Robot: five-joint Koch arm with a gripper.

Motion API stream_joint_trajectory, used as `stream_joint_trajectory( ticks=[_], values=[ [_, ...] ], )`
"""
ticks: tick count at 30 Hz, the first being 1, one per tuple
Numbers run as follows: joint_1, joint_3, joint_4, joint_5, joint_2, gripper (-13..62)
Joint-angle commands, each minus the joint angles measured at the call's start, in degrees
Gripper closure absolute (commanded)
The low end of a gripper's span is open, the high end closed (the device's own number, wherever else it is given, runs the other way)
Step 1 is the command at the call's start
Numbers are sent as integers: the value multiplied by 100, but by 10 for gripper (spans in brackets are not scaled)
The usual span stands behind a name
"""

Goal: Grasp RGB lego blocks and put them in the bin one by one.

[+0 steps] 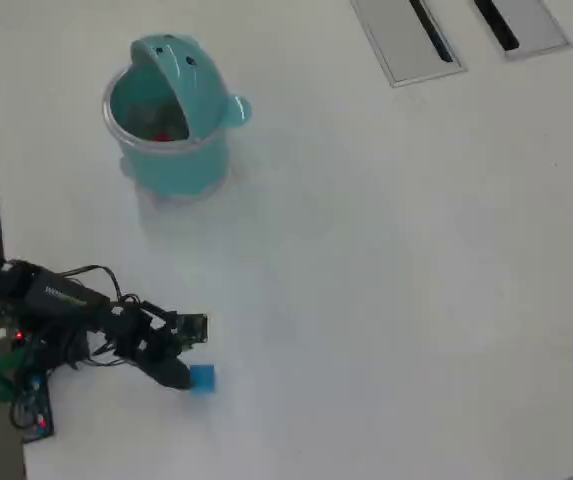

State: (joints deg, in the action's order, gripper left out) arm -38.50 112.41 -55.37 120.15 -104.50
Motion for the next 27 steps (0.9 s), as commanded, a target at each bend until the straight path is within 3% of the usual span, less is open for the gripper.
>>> stream_joint_trajectory(
  ticks=[1, 27],
  values=[
    [18, -281, -70, 35, 9, 158],
    [35, -1362, -387, 26, 1811, 150]
  ],
)
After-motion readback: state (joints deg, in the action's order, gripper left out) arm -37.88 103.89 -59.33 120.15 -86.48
